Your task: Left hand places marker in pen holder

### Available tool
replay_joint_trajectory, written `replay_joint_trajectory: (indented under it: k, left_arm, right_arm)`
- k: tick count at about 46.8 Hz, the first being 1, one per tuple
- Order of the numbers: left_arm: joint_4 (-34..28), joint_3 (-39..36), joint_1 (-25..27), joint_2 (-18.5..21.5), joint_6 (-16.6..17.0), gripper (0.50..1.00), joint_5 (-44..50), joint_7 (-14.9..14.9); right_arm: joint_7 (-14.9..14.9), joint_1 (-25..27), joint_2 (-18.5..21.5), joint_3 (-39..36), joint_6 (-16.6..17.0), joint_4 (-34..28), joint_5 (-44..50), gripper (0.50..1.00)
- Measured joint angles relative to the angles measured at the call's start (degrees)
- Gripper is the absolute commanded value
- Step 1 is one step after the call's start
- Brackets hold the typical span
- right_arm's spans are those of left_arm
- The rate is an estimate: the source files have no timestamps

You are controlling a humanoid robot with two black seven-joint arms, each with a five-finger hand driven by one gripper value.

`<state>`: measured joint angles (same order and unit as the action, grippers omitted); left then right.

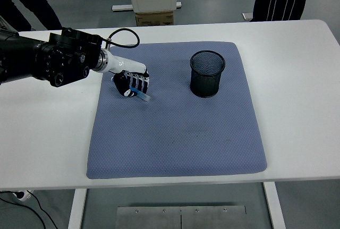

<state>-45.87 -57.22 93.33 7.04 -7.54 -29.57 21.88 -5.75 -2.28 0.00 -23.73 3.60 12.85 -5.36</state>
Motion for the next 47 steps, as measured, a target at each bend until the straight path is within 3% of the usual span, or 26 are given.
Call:
replay_joint_trajectory:
  k: [15,23,47]
  left_arm:
    - [0.18,2.84,1.12,-0.08,-0.30,0.500,2.23,-0.02]
    - [0.27,5.38,2.46,-0.10,-2.47,0.500,2.28,-0.09]
    - [1.92,11.93,5.75,-0.75,-4.50,0.500,2.73,-0.09]
  right_arm:
    - [-0.04,0.00,0.00,0.00,-0.01,-0.02,0.00,1.000]
    - [-0.04,0.00,0.00,0.00,-0.01,-0.03,0.02,1.000]
    - [-0.02,0.00,0.00,0.00,0.00,-0.02,0.00,1.000]
